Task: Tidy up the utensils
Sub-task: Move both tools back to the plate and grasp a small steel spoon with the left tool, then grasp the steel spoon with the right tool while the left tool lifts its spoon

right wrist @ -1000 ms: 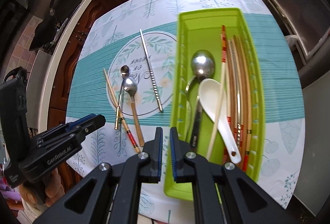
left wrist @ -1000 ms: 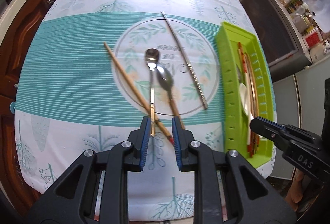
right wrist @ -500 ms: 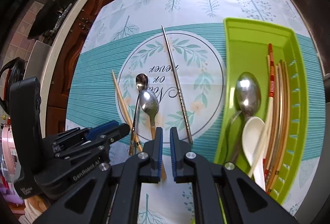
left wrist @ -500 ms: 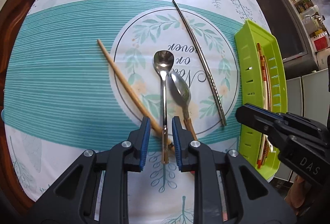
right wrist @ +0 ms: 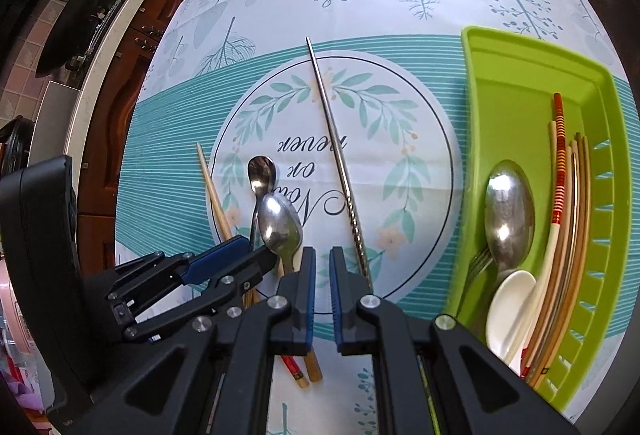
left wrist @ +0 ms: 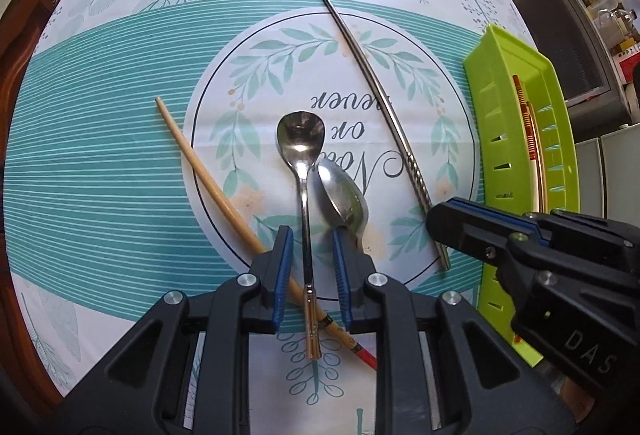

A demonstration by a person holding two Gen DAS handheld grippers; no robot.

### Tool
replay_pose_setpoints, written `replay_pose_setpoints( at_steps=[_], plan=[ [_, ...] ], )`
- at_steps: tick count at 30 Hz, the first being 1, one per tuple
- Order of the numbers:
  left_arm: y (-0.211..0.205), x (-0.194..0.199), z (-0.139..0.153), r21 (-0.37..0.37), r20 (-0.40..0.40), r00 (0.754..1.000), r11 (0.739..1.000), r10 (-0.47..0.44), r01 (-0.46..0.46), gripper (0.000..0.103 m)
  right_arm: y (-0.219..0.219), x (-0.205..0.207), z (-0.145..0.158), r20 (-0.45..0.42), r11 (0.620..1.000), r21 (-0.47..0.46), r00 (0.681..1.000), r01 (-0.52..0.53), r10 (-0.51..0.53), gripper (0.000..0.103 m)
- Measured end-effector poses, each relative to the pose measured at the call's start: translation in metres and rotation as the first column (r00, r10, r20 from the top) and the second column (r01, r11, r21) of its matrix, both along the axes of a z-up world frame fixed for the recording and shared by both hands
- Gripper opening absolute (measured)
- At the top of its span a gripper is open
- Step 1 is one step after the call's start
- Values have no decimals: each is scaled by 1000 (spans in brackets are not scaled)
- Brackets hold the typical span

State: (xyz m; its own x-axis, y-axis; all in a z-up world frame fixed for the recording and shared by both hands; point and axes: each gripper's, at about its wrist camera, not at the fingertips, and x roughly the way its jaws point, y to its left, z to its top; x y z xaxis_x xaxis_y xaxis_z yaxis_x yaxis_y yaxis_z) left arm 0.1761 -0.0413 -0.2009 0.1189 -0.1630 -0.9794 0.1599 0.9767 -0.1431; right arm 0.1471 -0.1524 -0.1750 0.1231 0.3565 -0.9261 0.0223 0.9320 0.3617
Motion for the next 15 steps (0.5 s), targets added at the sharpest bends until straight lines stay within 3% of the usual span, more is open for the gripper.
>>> replay_pose_setpoints(
  at_steps=[4,15],
  plan=[
    [4,-1,-1,-5,-4,1000,1000,19,-19,3,0,0,-1,-2,1000,2,1000,1,-1,7],
    [31,-13,11,-102,-7,994,989,109,-109,2,14,-2,-7,-15,999,9,999,-45,45,7]
  ],
)
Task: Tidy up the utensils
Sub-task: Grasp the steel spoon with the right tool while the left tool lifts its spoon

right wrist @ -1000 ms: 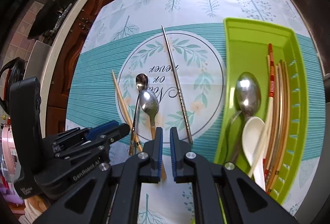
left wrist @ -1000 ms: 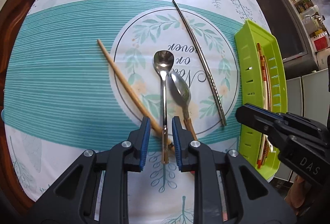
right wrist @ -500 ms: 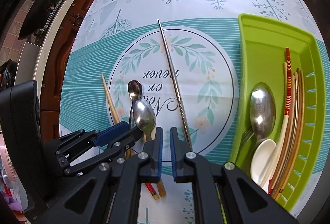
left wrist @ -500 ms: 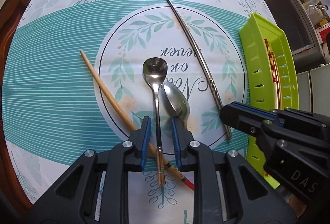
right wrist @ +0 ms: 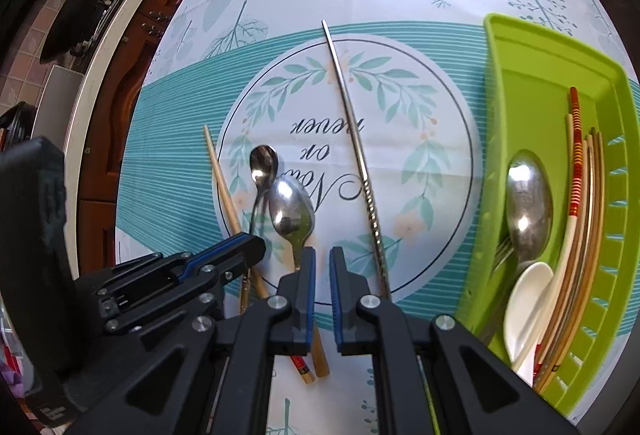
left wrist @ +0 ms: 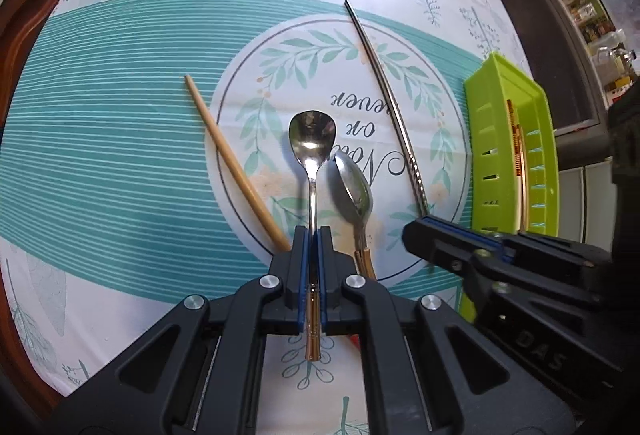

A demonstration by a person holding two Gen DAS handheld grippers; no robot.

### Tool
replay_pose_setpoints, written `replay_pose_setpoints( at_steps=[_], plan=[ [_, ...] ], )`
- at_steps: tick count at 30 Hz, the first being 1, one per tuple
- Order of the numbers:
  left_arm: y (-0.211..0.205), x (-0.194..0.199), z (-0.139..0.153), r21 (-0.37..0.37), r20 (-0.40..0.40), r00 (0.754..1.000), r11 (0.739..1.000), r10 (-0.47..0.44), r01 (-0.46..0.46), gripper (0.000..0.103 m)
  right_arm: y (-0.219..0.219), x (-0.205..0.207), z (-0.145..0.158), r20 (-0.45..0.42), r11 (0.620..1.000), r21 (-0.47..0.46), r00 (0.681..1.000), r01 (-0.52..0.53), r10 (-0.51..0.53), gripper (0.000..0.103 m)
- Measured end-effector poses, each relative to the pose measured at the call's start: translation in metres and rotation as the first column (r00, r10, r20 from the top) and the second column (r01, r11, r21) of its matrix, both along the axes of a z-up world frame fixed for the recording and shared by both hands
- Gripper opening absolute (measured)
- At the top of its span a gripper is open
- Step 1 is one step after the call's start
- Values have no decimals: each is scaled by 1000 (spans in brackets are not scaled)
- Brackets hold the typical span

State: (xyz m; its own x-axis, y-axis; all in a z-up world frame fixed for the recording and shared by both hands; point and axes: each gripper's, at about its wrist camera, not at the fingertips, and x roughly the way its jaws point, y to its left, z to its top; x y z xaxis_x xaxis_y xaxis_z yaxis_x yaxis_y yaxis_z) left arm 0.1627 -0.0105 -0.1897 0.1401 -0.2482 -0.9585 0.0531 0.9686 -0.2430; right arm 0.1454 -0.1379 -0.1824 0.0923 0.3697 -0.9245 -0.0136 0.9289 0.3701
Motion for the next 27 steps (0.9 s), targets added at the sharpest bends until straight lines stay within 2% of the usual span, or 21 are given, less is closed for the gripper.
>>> replay_pose_setpoints(
  at_steps=[1,3,5,9,14,17,20,23,27],
  plan=[
    [3,-1,3,-6,5,1000,1000,5,-5,2,2,0,-1,-1,1000,1,1000,-5,5,7],
    [10,-5,11,-21,21,1000,1000,20,-20,2,6,0,-3,-2,1000,-7,1000,-15,15,18],
    [19,-7,20,-29,28,999,999,33,-32,2,11,-1,-4,4,999,-24,1000,-25,25,22],
    [31,-12,26,-35,37,998,998,59,-58,2,23,-2,-6,12,997,-62,999,-52,53,22],
    [47,-20,29,-34,49,995,996,81,-80,2,41,-3,-14,26,985,-150,996,-85,90,22],
    [53,-23,29,-36,47,995,996,89,-87,2,53,-6,-12,64,969,-223,991,-103,120,22],
    [54,-25,28,-38,46,995,996,88,-87,2,66,-11,-9,97,943,-309,983,-121,158,19],
    [55,-28,27,-38,43,995,996,86,-84,2,71,-17,-8,138,918,-385,977,-101,165,5],
    [55,-33,27,-35,40,996,996,79,-78,2,63,-20,-7,164,931,-358,977,-68,135,5]
  ],
)
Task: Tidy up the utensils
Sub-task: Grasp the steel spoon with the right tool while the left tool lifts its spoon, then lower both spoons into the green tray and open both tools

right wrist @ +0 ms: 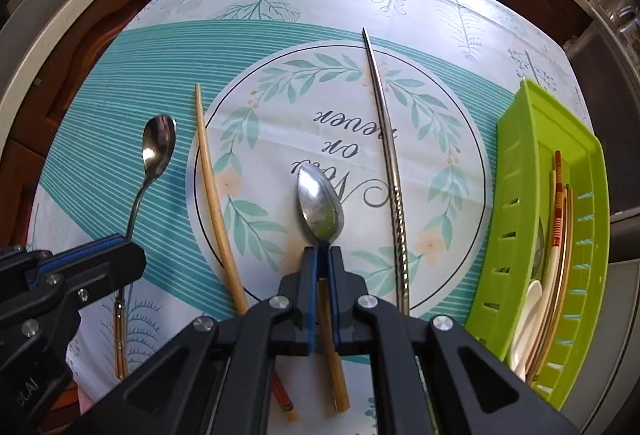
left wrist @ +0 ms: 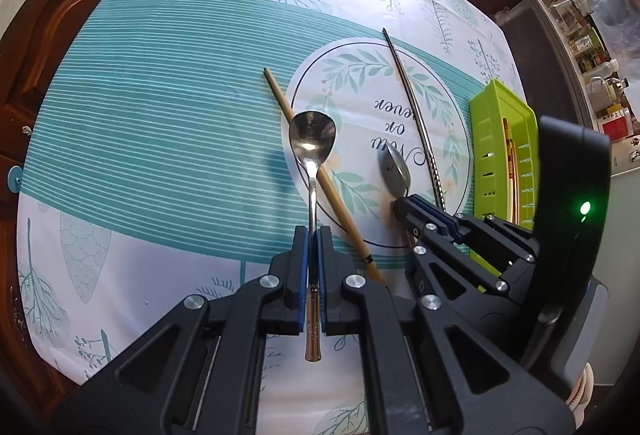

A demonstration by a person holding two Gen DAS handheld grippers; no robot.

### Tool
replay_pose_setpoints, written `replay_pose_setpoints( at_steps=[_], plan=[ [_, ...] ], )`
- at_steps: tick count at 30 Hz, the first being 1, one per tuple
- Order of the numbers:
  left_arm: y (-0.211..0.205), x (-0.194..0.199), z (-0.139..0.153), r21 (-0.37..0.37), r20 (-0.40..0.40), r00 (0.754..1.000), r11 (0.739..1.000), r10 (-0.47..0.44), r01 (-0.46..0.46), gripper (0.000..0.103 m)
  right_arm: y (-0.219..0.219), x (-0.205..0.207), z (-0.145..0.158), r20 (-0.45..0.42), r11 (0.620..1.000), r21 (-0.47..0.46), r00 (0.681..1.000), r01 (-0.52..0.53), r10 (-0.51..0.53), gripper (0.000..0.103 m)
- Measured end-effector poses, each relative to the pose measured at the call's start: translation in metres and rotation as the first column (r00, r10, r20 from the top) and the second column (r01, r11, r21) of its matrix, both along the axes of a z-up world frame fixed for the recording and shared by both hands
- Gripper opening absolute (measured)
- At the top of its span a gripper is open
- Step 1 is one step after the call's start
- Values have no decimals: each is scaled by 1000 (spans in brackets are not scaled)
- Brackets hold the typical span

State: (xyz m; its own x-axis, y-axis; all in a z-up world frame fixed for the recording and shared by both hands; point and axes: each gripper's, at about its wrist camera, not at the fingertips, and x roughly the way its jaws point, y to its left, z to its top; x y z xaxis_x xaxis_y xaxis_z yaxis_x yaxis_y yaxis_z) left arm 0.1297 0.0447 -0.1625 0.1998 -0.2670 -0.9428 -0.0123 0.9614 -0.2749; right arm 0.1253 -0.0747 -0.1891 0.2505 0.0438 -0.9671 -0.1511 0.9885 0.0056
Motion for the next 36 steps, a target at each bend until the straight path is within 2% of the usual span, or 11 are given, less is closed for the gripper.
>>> replay_pose_setpoints(
  at_steps=[4,8,17,21,28,32,36],
  plan=[
    [-5,-5,2,1,1,1000,1000,-17,17,2,-15,-3,2,-56,986,156,998,51,-42,4],
    [-13,-10,9,-2,9,999,999,-41,41,2,-36,-14,9,-91,951,290,993,105,-82,2],
    [-55,-22,37,-38,33,991,990,-132,133,2,-95,-44,53,-73,862,477,985,174,-158,2],
    [-91,-27,53,-65,55,979,978,-195,198,2,-123,-53,75,-39,841,502,976,203,-213,2],
    [-162,-32,69,-76,104,950,950,-293,302,2,-182,-68,84,-18,823,477,939,309,-343,2],
    [-189,-31,56,-67,94,945,945,-313,319,2,-200,-72,71,-37,815,456,923,357,-383,2],
    [-199,-30,33,-61,45,946,944,-320,323,2,-206,-76,52,-73,807,449,916,384,-395,2]
  ],
)
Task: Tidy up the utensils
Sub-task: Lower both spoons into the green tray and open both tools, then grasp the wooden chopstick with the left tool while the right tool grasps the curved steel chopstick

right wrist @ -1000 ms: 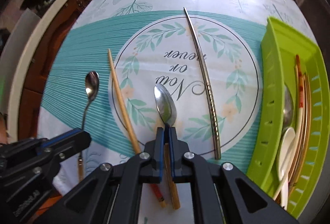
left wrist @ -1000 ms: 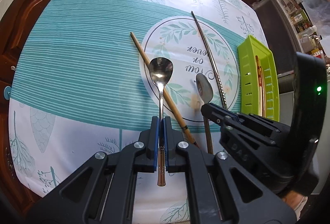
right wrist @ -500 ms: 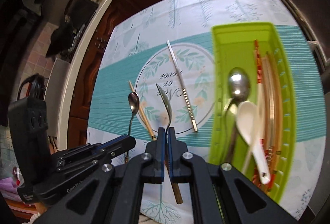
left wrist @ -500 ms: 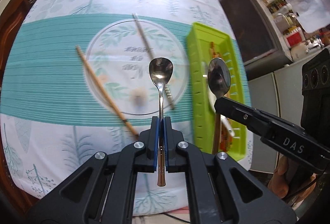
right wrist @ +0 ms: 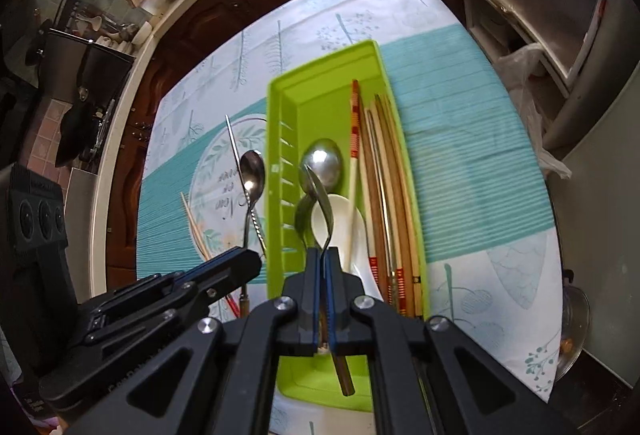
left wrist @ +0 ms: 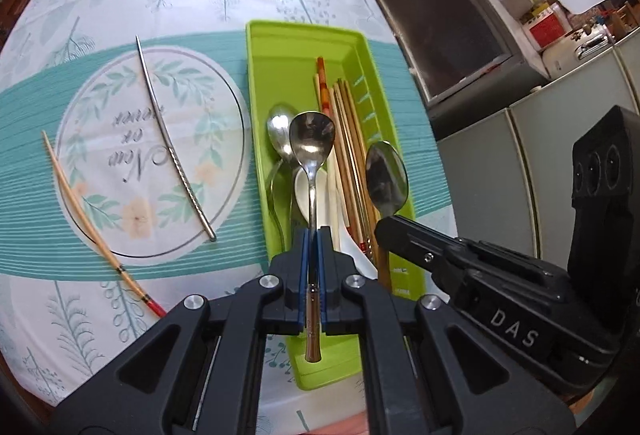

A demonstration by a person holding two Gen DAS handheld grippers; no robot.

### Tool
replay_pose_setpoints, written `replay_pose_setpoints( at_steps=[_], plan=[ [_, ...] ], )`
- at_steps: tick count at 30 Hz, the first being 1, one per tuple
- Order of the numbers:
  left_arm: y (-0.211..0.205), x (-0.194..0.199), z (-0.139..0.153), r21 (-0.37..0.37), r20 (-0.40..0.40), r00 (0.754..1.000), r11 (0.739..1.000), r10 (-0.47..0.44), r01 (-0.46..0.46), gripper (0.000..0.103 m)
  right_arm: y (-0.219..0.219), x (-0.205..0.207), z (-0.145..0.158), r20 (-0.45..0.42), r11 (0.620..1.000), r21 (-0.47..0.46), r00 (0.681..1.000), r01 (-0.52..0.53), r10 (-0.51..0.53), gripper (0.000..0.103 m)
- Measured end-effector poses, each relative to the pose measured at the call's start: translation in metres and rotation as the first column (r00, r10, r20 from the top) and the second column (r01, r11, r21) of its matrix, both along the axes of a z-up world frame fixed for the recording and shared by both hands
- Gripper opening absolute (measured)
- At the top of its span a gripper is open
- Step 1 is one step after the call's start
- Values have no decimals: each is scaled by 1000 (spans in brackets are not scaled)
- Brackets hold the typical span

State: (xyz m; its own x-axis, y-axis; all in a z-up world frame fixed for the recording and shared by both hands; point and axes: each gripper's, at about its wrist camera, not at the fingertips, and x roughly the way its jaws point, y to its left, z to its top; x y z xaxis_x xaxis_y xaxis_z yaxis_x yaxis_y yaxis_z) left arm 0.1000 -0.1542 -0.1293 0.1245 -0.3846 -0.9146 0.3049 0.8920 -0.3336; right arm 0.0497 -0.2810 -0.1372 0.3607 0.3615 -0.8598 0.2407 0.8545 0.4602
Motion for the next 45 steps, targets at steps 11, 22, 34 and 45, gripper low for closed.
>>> replay_pose_setpoints(
  at_steps=[11,22,34,45],
  plan=[
    [-10,-7,-22,36,-5,1000,999,-18,18,2,-2,-3,-32,-59,998,56,998,-9,12,3],
    [11,-23,0,106,58,998,994,-10,4,7,10,-4,-30,-68,997,64,997,-33,37,5],
    [60,-31,2,136,98,991,986,88,-101,37,36,-16,-14,-42,997,-5,996,-77,77,6],
    [90,-29,12,136,121,981,977,150,-166,38,56,-15,5,-4,990,-67,992,-122,122,6]
  ],
)
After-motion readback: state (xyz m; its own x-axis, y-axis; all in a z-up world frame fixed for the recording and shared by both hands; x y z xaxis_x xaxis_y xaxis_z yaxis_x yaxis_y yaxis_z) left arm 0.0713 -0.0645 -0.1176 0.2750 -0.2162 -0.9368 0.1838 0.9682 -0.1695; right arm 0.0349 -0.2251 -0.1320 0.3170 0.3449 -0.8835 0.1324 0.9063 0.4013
